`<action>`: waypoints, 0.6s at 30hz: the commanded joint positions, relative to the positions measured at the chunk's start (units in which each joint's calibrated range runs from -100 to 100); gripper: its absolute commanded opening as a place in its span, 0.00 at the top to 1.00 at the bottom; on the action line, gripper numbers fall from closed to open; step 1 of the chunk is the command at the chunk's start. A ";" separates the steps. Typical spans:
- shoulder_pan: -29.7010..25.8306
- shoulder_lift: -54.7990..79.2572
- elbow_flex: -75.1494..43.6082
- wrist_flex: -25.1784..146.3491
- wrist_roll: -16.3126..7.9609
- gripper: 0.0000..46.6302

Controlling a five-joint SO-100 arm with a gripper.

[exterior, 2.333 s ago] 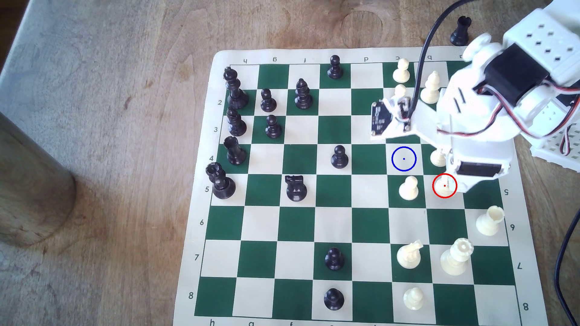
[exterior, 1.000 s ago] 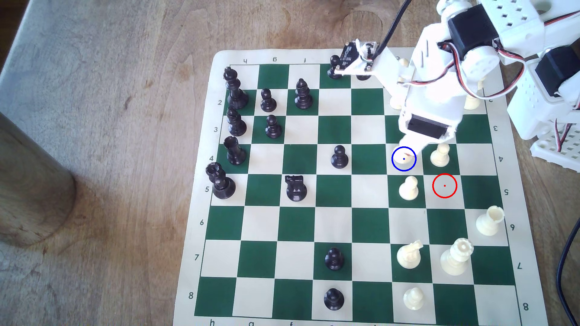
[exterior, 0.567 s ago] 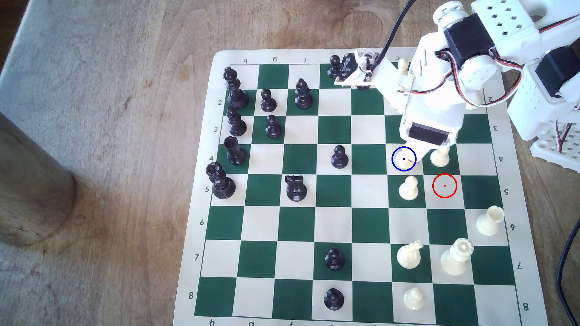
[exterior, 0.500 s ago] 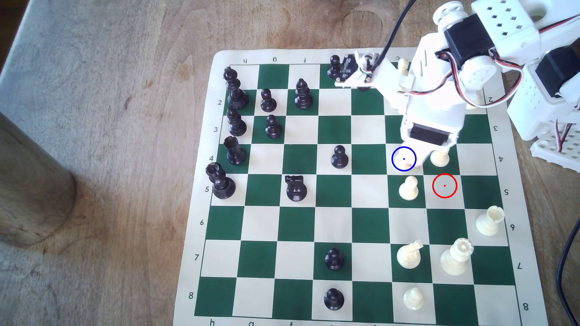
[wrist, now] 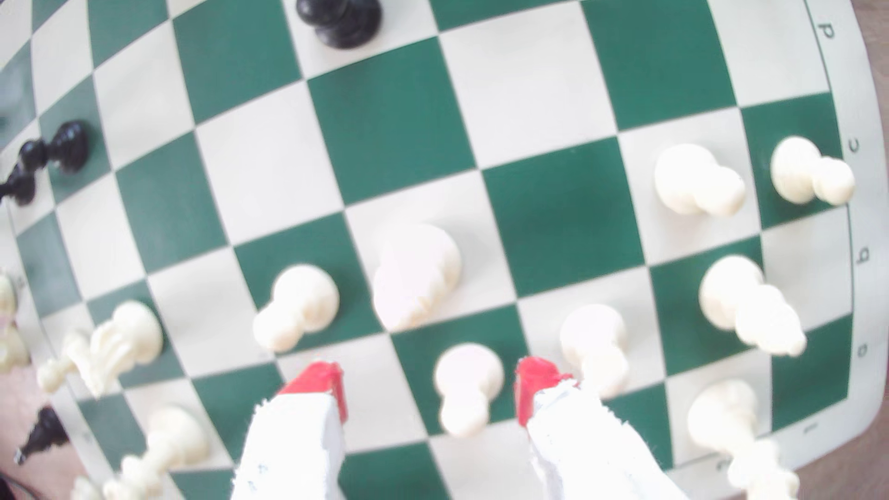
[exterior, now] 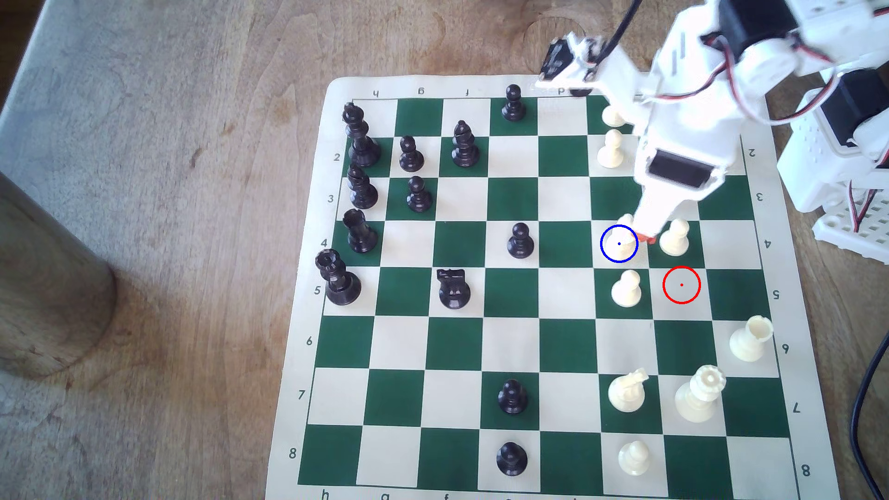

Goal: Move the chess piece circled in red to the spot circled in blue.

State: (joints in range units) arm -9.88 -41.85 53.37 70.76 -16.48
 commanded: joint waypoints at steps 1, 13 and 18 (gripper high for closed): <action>-2.83 -9.59 -7.04 8.44 -0.10 0.57; 1.16 -23.09 -5.41 18.68 2.49 0.65; 3.90 -28.35 -2.60 16.71 3.61 0.77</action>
State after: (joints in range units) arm -7.67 -66.40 50.38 89.24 -13.60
